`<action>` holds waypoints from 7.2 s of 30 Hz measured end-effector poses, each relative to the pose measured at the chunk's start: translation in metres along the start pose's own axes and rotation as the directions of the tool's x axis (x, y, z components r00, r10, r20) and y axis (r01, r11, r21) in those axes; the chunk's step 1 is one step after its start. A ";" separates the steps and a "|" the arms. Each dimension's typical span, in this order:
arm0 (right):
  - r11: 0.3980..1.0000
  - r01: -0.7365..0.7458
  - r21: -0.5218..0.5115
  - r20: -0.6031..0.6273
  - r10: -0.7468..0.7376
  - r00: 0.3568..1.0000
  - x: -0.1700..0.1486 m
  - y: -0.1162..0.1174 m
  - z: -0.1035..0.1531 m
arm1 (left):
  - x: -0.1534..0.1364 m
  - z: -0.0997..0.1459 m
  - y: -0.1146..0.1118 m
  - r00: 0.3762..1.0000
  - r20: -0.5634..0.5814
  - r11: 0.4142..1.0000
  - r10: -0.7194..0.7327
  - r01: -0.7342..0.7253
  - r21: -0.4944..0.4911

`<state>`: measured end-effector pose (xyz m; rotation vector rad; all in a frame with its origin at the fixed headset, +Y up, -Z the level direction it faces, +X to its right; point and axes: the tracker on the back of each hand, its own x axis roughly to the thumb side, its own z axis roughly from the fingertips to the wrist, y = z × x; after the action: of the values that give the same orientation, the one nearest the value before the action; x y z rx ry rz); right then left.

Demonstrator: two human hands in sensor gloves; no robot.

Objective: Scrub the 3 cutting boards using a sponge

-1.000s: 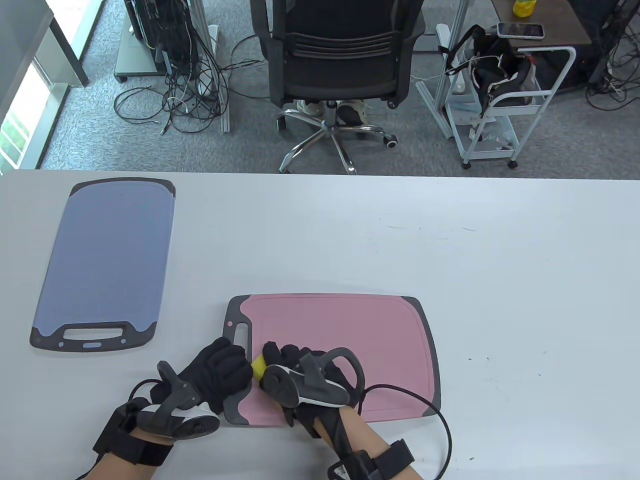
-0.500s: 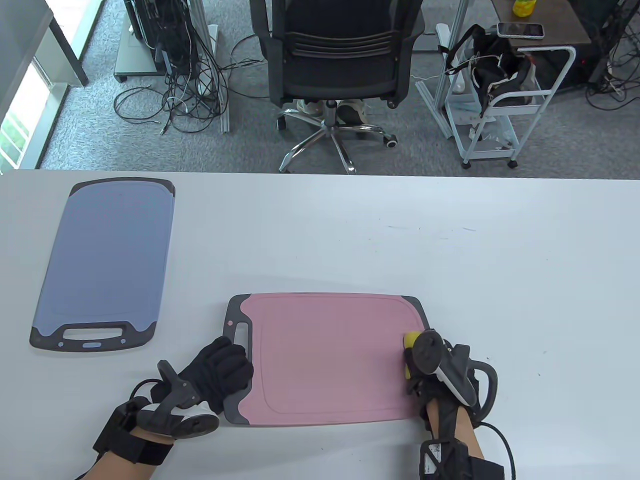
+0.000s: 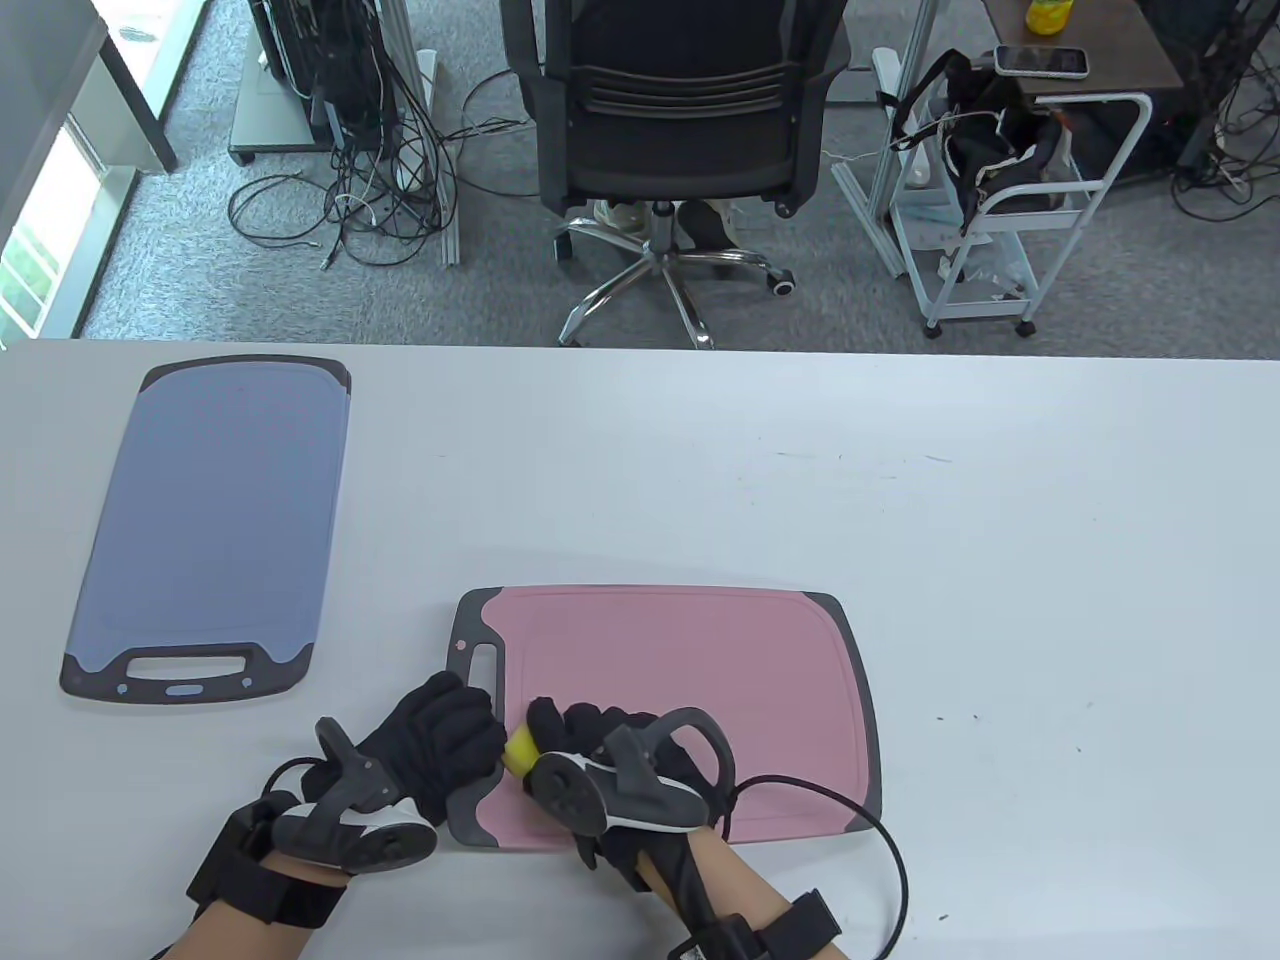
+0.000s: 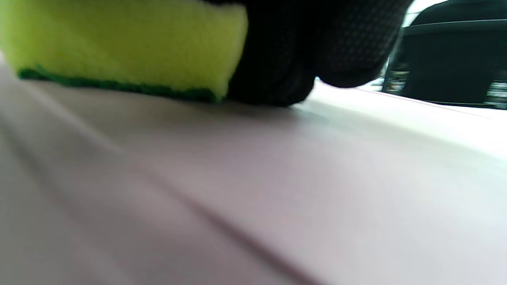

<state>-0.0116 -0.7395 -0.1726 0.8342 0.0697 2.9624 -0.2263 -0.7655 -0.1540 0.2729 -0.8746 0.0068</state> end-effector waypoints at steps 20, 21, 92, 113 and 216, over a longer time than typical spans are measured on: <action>0.999 0.046 0.028 -0.254 -0.037 0.966 -0.065 0.009 0.030 | 0.000 -0.001 -0.001 1.000 -0.001 1.000 0.011 -0.011 -0.001; 1.000 0.003 0.016 -0.130 -0.001 0.992 -0.027 0.005 0.016 | -0.001 -0.001 -0.001 1.000 -0.003 1.000 0.017 -0.017 -0.003; 0.997 -0.061 0.040 -0.315 0.071 0.946 -0.081 0.013 0.070 | 0.002 -0.003 -0.001 1.000 0.002 1.000 0.004 -0.004 -0.011; 0.996 -0.080 -0.045 0.063 0.082 0.995 0.061 0.000 0.014 | -0.005 -0.007 -0.003 0.999 -0.051 0.998 0.018 -0.020 -0.052; 0.952 0.254 -0.172 -0.583 -0.306 0.753 -0.238 0.030 0.183 | -0.138 0.084 0.002 0.640 -0.759 0.969 -0.122 -0.090 -0.232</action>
<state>0.2856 -0.7815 -0.1384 -0.1621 0.0915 2.7787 -0.3784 -0.7695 -0.2071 0.0170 0.0051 -0.0041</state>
